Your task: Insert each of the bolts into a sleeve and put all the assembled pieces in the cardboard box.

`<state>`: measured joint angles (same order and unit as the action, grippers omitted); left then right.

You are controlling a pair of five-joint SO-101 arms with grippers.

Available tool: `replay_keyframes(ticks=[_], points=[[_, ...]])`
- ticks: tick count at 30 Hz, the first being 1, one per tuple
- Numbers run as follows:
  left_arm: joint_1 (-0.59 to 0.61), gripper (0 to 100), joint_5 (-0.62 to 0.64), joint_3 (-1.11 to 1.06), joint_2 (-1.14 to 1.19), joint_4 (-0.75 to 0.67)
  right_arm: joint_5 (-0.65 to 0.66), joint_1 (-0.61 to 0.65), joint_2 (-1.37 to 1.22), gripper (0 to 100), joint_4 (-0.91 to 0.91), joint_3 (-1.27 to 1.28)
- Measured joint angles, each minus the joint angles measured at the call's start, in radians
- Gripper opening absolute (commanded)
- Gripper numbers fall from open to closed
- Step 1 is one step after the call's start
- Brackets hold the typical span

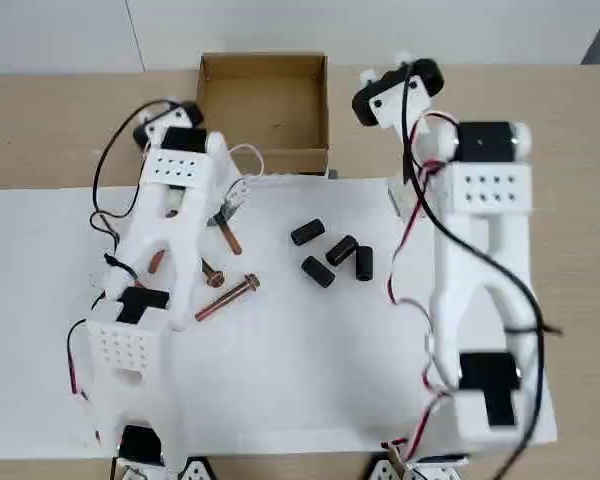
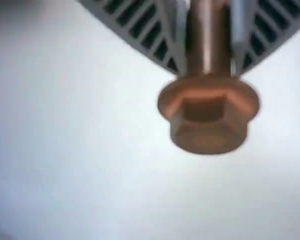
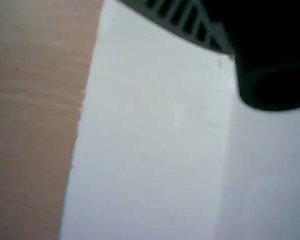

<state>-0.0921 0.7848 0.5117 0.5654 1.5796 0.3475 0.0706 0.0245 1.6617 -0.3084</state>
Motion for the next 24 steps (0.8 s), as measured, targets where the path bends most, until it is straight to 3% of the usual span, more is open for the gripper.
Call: replay_keyframes(ticks=[6, 12, 19, 24], points=[[-0.018, 0, -0.1, 0.109, -0.117, 0.097, -0.002, -0.002, 0.221, 0.8, 0.0, 0.199], [-0.018, 0, -0.204, 0.109, -0.265, 0.143, -0.083, -0.002, 0.46, 0.5, 0.0, 0.399], [-0.104, 0, -0.351, -0.044, -0.58, 0.15, -0.212, 0.0, 0.723, 0.4, -0.023, 0.58], [-0.192, 0, -0.39, -0.215, -0.798, 0.152, -0.316, 0.002, 0.875, 0.4, -0.137, 0.735]])
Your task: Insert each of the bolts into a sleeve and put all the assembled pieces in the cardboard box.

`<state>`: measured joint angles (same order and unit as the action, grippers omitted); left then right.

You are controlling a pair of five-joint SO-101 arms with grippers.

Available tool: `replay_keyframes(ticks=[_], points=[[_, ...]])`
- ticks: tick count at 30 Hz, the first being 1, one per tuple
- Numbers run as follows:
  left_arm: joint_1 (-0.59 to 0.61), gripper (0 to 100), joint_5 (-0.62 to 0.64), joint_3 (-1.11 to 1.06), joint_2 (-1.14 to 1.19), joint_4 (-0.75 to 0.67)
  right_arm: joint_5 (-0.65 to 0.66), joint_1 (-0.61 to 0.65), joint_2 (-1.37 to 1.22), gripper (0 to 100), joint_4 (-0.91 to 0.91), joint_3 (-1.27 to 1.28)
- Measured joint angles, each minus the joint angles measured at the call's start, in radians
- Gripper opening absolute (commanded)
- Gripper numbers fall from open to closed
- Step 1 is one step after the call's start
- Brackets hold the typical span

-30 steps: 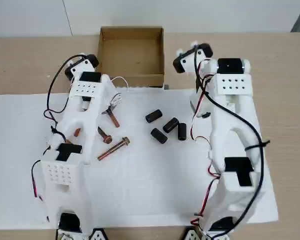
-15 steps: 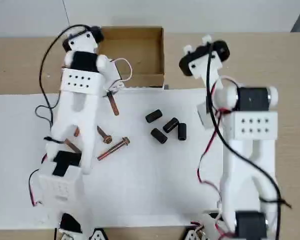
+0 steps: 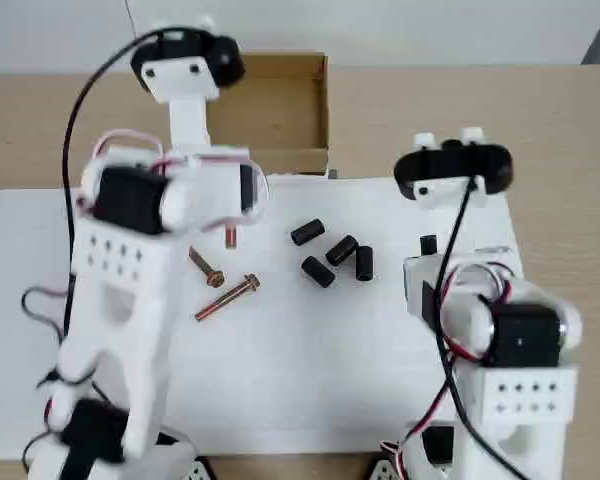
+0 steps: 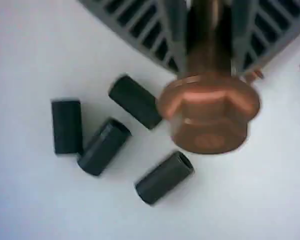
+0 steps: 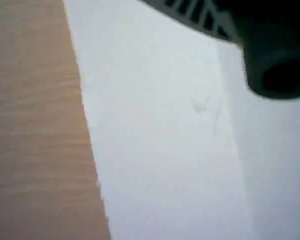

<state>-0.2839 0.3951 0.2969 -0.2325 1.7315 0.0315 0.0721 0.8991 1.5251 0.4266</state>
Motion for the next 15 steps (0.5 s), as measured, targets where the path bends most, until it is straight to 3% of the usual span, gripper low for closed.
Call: replay_keyframes(ticks=[4, 15], points=[[-0.011, 0, 0.0, -0.147, -0.129, -0.006, -0.054, 0.008, 0.107, 0.3, -0.104, 0.12], [-0.02, 0, -0.071, -0.557, -0.43, -0.181, -0.123, 0.199, 0.275, 0.3, -0.319, 0.417]])
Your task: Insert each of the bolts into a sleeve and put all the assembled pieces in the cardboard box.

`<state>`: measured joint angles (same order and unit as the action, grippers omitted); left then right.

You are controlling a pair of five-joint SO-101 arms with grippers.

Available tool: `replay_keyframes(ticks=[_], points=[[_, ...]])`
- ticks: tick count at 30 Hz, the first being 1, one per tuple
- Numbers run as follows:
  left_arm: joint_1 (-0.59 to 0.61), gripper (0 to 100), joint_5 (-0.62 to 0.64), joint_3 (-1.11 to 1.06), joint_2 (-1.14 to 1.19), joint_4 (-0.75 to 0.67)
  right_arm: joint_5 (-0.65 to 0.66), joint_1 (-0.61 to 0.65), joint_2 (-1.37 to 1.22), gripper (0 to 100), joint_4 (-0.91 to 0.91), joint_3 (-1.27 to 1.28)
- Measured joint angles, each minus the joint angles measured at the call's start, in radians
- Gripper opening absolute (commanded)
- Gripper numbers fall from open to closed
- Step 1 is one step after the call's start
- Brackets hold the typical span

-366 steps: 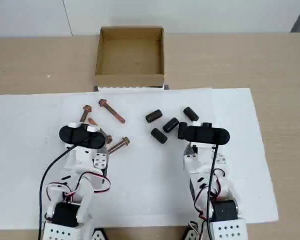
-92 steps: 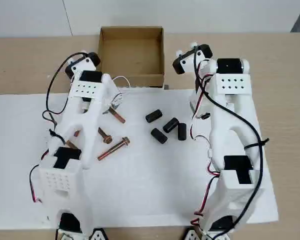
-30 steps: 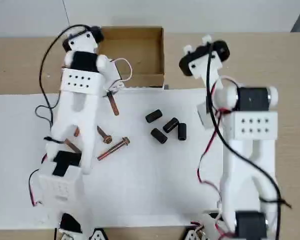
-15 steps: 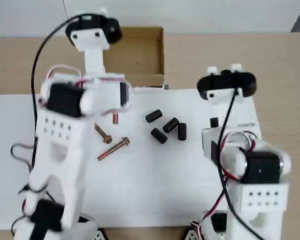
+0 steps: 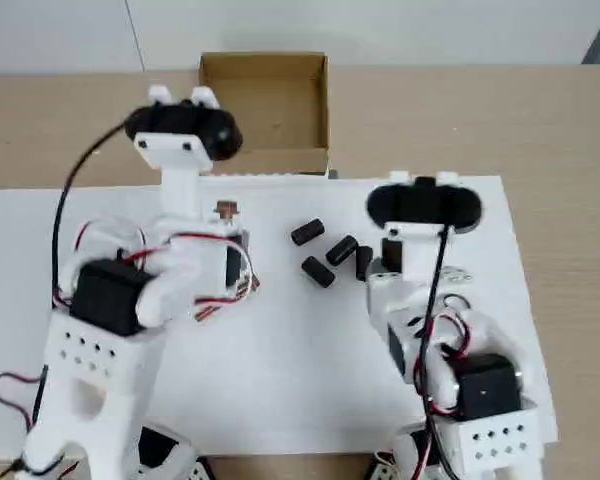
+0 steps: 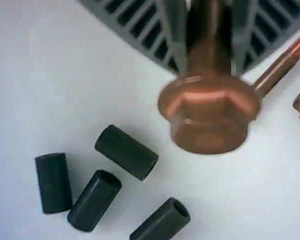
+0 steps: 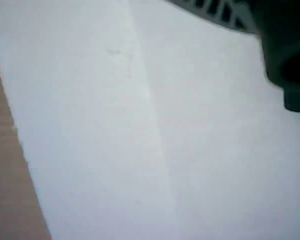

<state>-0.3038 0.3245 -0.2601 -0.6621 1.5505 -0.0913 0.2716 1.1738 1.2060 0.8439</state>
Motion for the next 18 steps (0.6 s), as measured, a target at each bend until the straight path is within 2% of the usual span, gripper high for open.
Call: replay_keyframes(ticks=[18], points=[[0.0, 1, 0.018, -0.752, -0.744, -0.497, -0.005, 0.298, 0.307, 0.3, -0.4, 0.448]])
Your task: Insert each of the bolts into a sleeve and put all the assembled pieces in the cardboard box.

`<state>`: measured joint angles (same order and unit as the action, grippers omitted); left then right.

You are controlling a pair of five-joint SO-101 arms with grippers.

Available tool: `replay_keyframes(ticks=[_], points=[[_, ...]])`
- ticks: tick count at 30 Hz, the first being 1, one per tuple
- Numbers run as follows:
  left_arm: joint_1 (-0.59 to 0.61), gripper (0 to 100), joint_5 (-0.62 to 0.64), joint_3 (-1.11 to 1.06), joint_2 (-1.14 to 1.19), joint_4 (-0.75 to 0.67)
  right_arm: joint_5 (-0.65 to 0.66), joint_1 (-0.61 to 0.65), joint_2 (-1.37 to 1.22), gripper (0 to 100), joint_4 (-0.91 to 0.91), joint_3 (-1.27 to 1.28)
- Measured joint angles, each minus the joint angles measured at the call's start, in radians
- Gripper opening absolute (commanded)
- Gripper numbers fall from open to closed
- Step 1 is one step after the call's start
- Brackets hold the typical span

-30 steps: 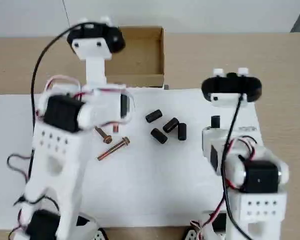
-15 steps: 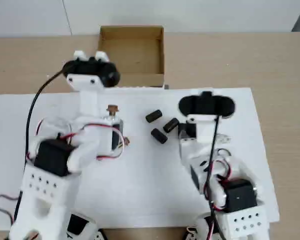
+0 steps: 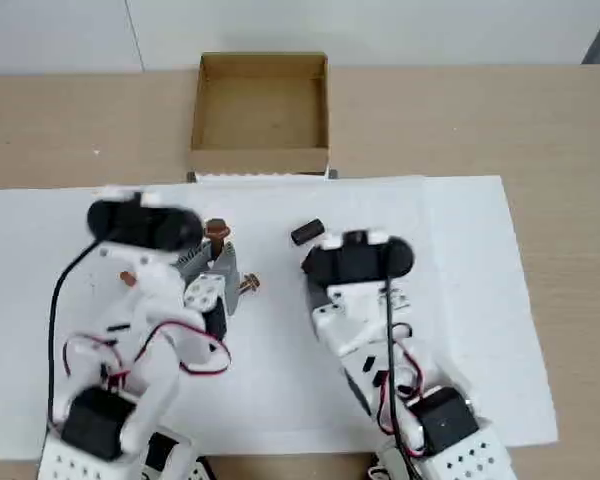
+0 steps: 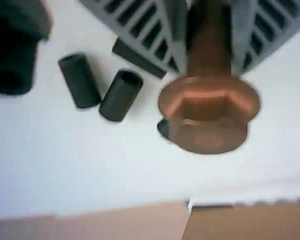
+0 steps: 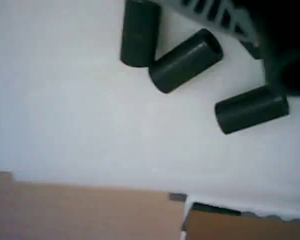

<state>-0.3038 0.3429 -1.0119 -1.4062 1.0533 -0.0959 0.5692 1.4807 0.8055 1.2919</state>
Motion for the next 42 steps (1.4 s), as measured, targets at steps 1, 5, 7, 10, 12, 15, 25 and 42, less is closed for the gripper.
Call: replay_keyframes(ticks=[1, 5, 7, 10, 12, 15, 25, 42], points=[[0.0, 1, 0.023, -0.034, -0.038, -0.02, -0.005, 0.014, 0.017, 0.3, -0.012, 0.02], [0.0, 1, 0.121, -0.146, -0.187, -0.08, -0.014, 0.057, 0.066, 0.3, -0.034, 0.075], [0.0, 1, 0.161, -0.19, -0.253, -0.106, -0.002, 0.075, 0.092, 0.3, -0.034, 0.107], [0.0, 1, 0.206, -0.245, -0.347, -0.144, 0.037, 0.11, 0.138, 0.3, -0.038, 0.16], [0.002, 1, 0.224, -0.276, -0.388, -0.172, 0.049, 0.13, 0.175, 0.3, -0.038, 0.193], [0.002, 1, 0.253, -0.292, -0.396, -0.193, 0.055, 0.163, 0.239, 0.3, -0.04, 0.244], [-0.071, 1, 0.301, -0.293, -0.397, -0.247, 0.112, 0.229, 0.316, 0.3, -0.06, 0.308], [-0.101, 1, 0.301, -0.373, -0.397, -0.247, 0.117, 0.229, 0.316, 0.3, -0.114, 0.308]])
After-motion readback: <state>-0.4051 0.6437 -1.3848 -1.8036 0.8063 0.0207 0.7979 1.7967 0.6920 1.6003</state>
